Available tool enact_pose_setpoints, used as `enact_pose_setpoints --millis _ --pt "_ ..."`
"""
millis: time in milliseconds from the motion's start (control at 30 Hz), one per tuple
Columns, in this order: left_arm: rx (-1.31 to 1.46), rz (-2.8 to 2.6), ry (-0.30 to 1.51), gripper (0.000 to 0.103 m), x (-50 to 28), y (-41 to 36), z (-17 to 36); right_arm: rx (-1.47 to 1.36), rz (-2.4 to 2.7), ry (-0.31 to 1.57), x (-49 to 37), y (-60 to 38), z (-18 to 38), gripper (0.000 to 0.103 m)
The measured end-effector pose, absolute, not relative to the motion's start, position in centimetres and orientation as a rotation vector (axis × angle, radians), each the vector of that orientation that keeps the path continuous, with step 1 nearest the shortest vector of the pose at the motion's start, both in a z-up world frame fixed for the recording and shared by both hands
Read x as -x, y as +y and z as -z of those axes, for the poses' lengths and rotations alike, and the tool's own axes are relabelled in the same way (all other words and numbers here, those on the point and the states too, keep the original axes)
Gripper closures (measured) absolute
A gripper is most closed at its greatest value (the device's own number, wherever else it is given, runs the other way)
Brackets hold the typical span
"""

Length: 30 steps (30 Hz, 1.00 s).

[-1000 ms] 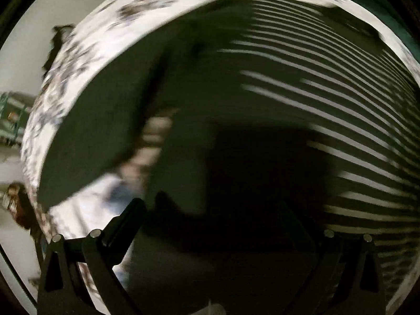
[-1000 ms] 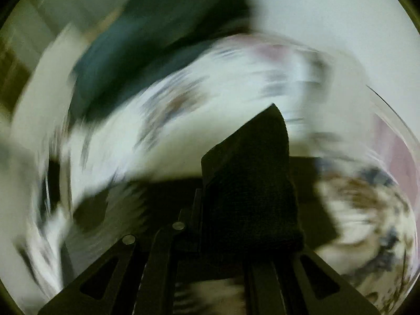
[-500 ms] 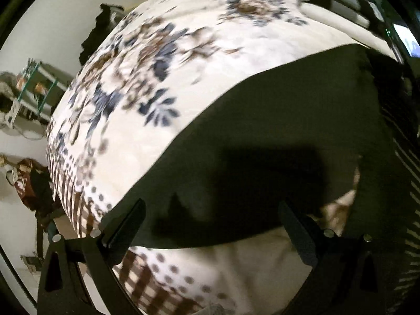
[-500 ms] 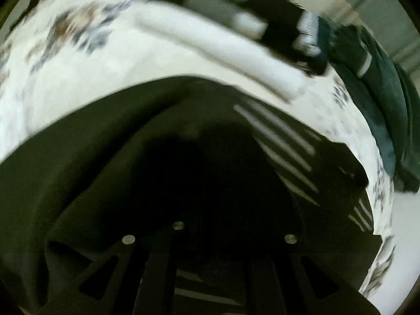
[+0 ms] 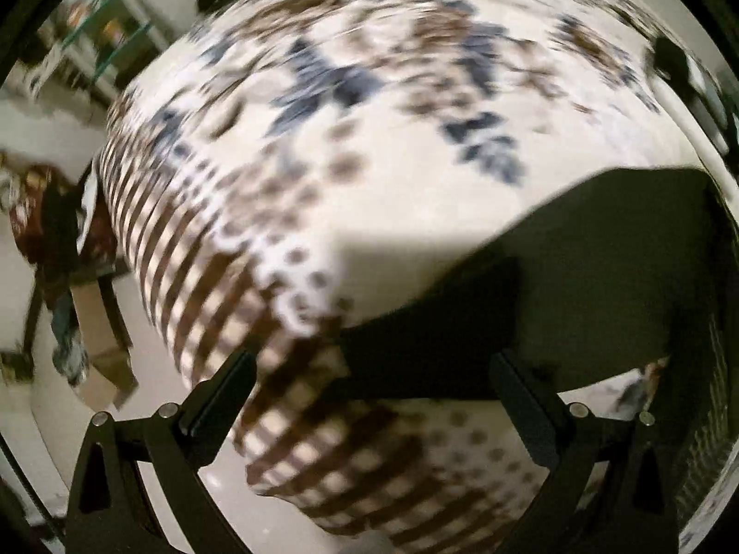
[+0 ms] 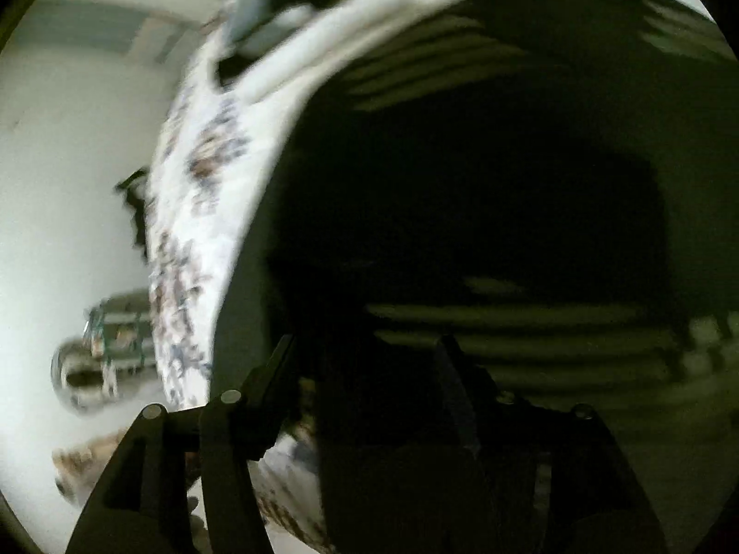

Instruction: Fold small clothes

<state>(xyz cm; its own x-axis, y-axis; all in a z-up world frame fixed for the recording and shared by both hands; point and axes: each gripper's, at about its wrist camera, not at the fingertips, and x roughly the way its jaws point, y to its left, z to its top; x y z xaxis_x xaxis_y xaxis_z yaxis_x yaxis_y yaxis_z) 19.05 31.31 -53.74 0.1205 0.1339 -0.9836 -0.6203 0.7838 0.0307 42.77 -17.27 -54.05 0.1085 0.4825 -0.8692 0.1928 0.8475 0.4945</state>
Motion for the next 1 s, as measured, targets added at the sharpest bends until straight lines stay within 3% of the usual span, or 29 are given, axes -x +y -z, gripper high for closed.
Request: enact_pose_setpoints --millis 133,233,300,333,367,400,800,900,1000 --pt "0.56 -0.519 1.38 0.0 -18.5 33.3 57.2 -0.622 -0.126 1.509 -40.9 -20.3 56.7 0.04" --pt "0.593 -0.449 1.371 0.01 -19.6 33.0 59.2 -0.61 -0.09 1.538 -40.8 -21.4 58.3 0.04" --pt "0.559 -0.435 1.347 0.03 -20.3 32.5 59.2 -0.604 -0.083 1.561 -40.5 -20.4 59.3 0.04" --pt "0.551 -0.426 1.321 0.059 -20.6 32.3 58.8 -0.6 -0.086 1.566 -40.5 -19.9 59.5 0.04" --pt "0.541 -0.428 1.303 0.082 -20.7 32.3 58.3 -0.583 -0.087 1.568 -40.5 -19.2 59.6 0.04" --pt "0.535 -0.438 1.28 0.094 -20.9 32.5 57.5 -0.56 -0.09 1.565 -40.7 -18.3 59.5 0.04" --pt "0.733 -0.492 0.839 0.099 -24.6 44.8 47.1 -0.444 -0.092 1.496 -42.4 -11.5 57.7 0.04" --pt "0.756 -0.578 0.838 0.098 -24.9 48.3 48.8 -0.46 -0.065 1.512 -42.6 -11.0 58.5 0.04" --pt "0.975 -0.582 0.872 0.096 -23.4 50.9 52.4 -0.479 -0.042 1.513 -42.6 -11.1 58.9 0.04"
